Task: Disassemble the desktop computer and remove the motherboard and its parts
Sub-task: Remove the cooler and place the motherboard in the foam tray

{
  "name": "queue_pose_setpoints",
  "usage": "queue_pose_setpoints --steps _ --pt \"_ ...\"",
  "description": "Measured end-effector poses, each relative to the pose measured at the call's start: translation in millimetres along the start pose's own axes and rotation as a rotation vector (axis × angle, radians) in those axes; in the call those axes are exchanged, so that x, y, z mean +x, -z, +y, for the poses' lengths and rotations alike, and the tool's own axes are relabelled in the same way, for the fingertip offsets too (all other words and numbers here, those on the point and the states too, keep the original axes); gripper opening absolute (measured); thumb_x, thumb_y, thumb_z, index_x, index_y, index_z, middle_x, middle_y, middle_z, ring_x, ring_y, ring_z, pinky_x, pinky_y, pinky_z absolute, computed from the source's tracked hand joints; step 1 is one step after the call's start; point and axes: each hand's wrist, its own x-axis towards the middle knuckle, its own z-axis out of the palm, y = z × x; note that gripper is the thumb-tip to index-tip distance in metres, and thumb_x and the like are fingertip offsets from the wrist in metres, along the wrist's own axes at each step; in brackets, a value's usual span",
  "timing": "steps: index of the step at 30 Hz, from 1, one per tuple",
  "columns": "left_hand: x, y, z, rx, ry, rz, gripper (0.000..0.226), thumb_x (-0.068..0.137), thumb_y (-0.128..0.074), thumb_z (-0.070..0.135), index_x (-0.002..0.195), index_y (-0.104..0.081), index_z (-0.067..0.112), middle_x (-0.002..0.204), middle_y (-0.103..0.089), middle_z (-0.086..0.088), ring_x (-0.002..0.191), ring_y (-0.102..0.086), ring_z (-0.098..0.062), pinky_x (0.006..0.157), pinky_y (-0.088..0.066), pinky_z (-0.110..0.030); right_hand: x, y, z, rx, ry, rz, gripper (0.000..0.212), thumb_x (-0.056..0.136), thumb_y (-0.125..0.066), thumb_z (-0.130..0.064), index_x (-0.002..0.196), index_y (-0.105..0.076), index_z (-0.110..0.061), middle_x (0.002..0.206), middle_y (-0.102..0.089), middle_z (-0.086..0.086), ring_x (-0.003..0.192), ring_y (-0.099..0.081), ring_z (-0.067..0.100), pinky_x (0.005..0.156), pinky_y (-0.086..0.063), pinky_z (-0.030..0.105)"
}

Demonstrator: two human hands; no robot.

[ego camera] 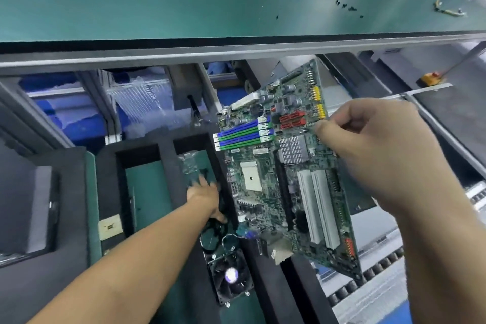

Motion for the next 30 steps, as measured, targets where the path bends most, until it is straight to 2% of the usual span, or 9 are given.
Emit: queue_pose_setpoints --steps 3,6,10,13,17,20,24,27,30 --pt "-15.7 -16.0 12.1 0.092 -0.029 0.04 0.102 0.092 -0.051 0.064 0.157 0.002 0.007 0.164 0.007 -0.021 0.147 -0.017 -0.046 0.111 -0.035 -0.048 9.0 -3.8 -1.7 -0.001 0.002 -0.003 0.029 0.085 -0.07 -0.025 0.059 -0.061 -0.015 0.045 -0.054 -0.012 0.042 -0.046 0.002 0.04 -0.034 0.009" --pt "-39.2 -36.1 25.9 0.205 -0.127 0.014 0.083 0.1 -0.044 0.048 0.157 -0.001 0.005 0.163 0.005 -0.022 0.145 -0.023 -0.046 0.112 -0.033 -0.049 19.1 -14.3 -3.0 0.02 -0.019 -0.009 0.028 0.084 -0.07 -0.023 0.059 -0.061 -0.015 0.043 -0.052 -0.016 0.043 -0.047 0.0 0.04 -0.033 0.009" --pt "-67.9 -59.4 35.8 0.265 -0.183 0.028 0.08 0.099 -0.049 0.039 0.157 -0.007 0.003 0.162 -0.007 -0.024 0.139 -0.035 -0.042 0.104 -0.038 -0.044 31.7 -36.3 -5.1 0.032 -0.042 -0.018 0.028 0.084 -0.068 -0.019 0.057 -0.058 -0.015 0.041 -0.05 -0.019 0.041 -0.046 0.0 0.039 -0.033 0.011" --pt "-86.6 -75.7 45.2 0.17 -0.205 0.039 0.085 0.091 -0.063 0.029 0.156 -0.014 0.005 0.152 -0.035 -0.021 0.135 -0.038 -0.038 0.103 -0.04 -0.044 37.1 -57.7 -6.3 0.024 -0.053 -0.036 0.026 0.083 -0.068 -0.018 0.059 -0.059 -0.013 0.042 -0.051 -0.008 0.04 -0.043 0.005 0.036 -0.031 0.015" --pt "-102.3 -89.4 56.1 0.187 -0.26 0.015 0.09 0.094 -0.058 0.028 0.156 0.001 0.0 0.16 -0.023 -0.019 0.148 -0.014 -0.035 0.107 -0.032 -0.043 35.6 -86.9 -6.0 0.005 -0.072 -0.074 0.021 0.083 -0.066 -0.016 0.065 -0.062 -0.005 0.057 -0.06 0.006 0.05 -0.044 0.014 0.046 -0.036 0.022" --pt "-111.0 -100.7 61.5 0.237 -0.275 0.053 0.078 0.099 -0.05 0.032 0.155 -0.008 -0.003 0.157 -0.027 -0.021 0.137 -0.028 -0.036 0.106 -0.031 -0.041 32.3 -105.7 -3.1 0.012 -0.113 -0.096 0.019 0.082 -0.065 -0.014 0.067 -0.061 -0.002 0.062 -0.063 0.013 0.052 -0.043 0.017 0.047 -0.037 0.023" --pt "-121.7 -109.5 65.6 0.204 -0.293 0.054 0.066 0.104 -0.037 0.025 0.153 -0.007 -0.008 0.159 -0.014 -0.03 0.141 -0.027 -0.043 0.114 -0.026 -0.046 31.6 -129.6 5.1 -0.012 -0.164 -0.166 0.019 0.084 -0.064 -0.012 0.07 -0.059 0.001 0.063 -0.061 0.013 0.054 -0.043 0.018 0.049 -0.04 0.026" --pt "-125.1 -108.6 65.8 0.137 -0.288 0.039 0.066 0.102 -0.041 0.021 0.152 -0.011 -0.01 0.155 -0.025 -0.032 0.135 -0.036 -0.043 0.111 -0.03 -0.047 36.1 -146.4 13.7 -0.013 -0.211 -0.231 0.021 0.084 -0.064 -0.011 0.067 -0.058 0.0 0.059 -0.056 0.005 0.051 -0.044 0.015 0.047 -0.039 0.023" --pt "-125.3 -105.8 66.8 0.132 -0.298 0.021 0.056 0.103 -0.039 0.02 0.148 -0.027 -0.011 0.148 -0.035 -0.033 0.131 -0.038 -0.045 0.108 -0.032 -0.051 41.6 -160.7 23.3 -0.002 -0.259 -0.319 0.027 0.085 -0.067 -0.011 0.062 -0.053 -0.008 0.057 -0.052 0.001 0.049 -0.043 0.011 0.044 -0.033 0.019"
